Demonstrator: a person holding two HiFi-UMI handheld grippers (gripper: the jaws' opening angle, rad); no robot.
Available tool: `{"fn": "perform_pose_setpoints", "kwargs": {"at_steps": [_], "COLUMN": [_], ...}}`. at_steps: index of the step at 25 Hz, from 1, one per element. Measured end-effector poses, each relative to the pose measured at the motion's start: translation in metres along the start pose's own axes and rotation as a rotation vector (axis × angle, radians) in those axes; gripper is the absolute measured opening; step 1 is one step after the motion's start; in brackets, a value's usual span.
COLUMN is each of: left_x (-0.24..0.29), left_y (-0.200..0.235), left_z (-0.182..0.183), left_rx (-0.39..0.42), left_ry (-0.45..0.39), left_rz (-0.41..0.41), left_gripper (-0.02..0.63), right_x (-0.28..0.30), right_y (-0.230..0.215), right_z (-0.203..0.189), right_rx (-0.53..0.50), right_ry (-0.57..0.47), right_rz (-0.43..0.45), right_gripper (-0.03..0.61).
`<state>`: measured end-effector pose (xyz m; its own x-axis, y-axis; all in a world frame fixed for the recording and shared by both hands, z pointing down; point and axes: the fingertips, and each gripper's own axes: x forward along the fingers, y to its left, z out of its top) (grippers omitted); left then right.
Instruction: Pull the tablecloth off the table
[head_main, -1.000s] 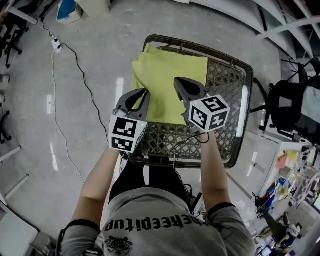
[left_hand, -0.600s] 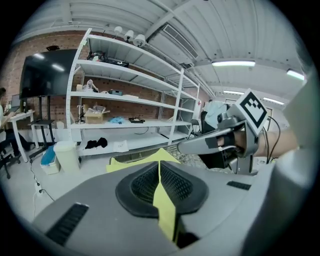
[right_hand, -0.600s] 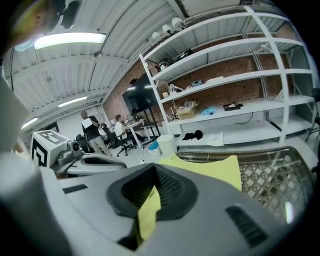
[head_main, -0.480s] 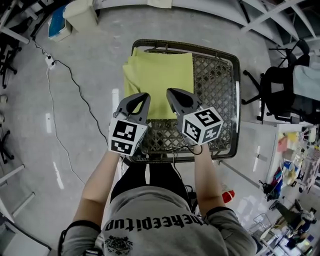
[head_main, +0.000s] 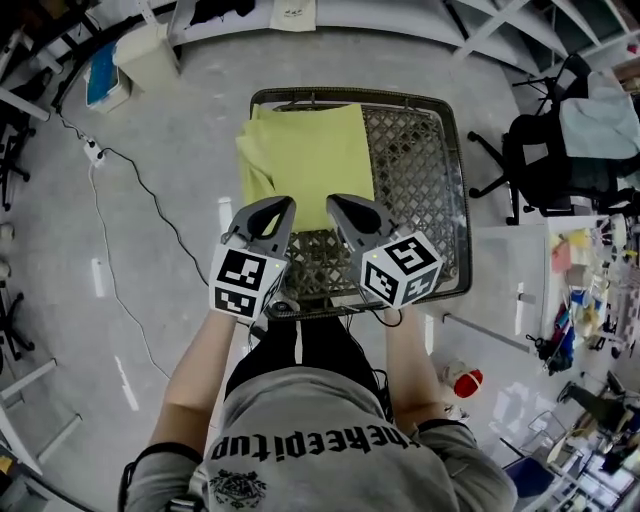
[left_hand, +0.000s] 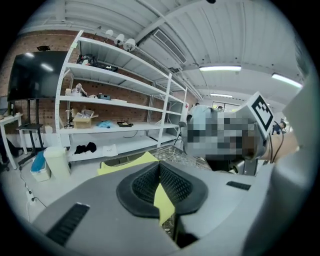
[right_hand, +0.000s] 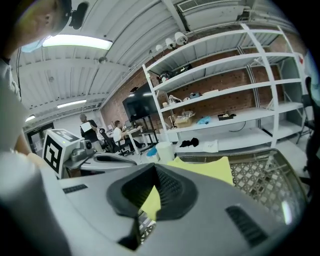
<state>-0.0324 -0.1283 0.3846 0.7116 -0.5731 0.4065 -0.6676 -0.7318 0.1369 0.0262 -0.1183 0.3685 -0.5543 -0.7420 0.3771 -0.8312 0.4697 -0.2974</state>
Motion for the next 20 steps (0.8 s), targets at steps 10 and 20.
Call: {"fn": "perform_pose_setpoints", "kwargs": {"at_steps": [10, 20], "left_x": [-0.034, -0.062], "left_y": [-0.035, -0.054], "left_z": [0.019, 0.032], "left_rx": [0.055, 0.089], "left_ry": [-0.055, -0.104], "left_rz": [-0.061, -0.089], "left_gripper": [0.015, 0.015], "right_x": [-0.037, -0.056], "right_y": [0.04, 0.067], "right_z": [0.003, 0.006], "right_rx": [-0.058, -0.086], "right_ry": [-0.055, -0.107], "right_rz": [-0.01, -0.008], "right_gripper": [0.011, 0.011]}}
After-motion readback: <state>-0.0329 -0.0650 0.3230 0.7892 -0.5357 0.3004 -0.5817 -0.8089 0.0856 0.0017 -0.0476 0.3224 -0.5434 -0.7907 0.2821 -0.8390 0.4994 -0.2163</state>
